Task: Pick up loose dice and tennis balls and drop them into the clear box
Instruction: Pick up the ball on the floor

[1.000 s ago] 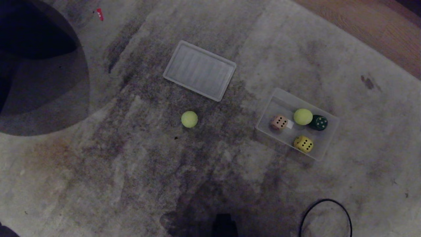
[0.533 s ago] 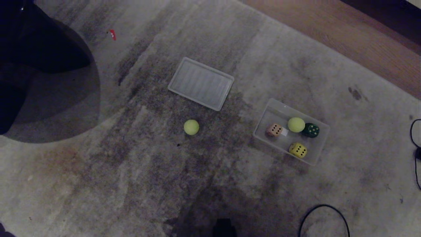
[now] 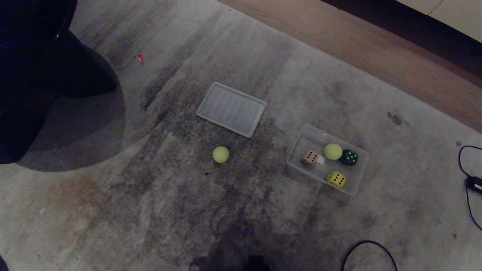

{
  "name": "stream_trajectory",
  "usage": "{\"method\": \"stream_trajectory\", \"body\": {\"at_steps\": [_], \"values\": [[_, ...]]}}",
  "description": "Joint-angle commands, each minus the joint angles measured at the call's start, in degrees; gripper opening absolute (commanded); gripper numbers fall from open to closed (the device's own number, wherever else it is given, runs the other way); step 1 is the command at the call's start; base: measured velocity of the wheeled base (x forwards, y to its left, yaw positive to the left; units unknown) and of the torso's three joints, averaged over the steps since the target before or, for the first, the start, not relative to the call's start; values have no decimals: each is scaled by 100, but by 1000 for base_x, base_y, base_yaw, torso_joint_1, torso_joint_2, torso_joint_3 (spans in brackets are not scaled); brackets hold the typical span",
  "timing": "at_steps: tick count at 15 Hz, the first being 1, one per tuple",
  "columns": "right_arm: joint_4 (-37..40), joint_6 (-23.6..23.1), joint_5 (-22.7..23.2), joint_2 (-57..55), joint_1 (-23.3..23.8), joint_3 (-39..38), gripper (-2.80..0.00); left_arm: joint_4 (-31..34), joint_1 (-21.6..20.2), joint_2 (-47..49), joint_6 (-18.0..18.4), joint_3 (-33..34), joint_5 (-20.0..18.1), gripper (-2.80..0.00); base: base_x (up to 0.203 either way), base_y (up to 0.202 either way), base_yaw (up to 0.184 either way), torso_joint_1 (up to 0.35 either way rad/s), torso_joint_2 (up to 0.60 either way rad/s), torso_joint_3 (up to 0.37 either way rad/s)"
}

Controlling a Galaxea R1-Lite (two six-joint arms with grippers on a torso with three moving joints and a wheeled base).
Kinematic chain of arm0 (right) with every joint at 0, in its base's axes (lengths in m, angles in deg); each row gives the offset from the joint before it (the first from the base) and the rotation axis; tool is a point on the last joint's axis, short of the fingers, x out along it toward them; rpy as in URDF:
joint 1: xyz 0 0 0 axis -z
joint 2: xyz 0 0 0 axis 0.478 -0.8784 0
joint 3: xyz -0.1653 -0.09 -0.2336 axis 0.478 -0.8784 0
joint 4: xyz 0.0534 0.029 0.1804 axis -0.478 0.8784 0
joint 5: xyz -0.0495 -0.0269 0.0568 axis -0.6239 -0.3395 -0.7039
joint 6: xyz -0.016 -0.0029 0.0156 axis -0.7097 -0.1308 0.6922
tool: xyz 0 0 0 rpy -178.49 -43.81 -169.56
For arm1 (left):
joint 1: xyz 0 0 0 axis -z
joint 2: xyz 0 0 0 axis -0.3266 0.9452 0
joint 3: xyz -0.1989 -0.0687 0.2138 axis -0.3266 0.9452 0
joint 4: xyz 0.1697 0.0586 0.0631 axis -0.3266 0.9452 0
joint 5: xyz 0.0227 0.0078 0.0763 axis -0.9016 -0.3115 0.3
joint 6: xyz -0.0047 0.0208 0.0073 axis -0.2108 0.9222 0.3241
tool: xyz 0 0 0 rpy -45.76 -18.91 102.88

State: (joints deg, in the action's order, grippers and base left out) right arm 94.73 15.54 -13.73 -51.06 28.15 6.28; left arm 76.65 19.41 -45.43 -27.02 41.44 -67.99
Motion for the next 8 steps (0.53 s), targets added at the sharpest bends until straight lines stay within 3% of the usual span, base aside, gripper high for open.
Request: {"method": "stream_trajectory", "body": {"at_steps": [1, 8], "values": [[8, 2, -2, -17, -4, 1, -280, -1, 0, 6, 39, 9, -7, -280, 0, 0, 0, 3, 2, 45], [8, 2, -2, -17, 2, 1, -280, -1, 0, 6, 48, 9, -3, -280, 0, 0, 12, 1, 0, 5]]}}
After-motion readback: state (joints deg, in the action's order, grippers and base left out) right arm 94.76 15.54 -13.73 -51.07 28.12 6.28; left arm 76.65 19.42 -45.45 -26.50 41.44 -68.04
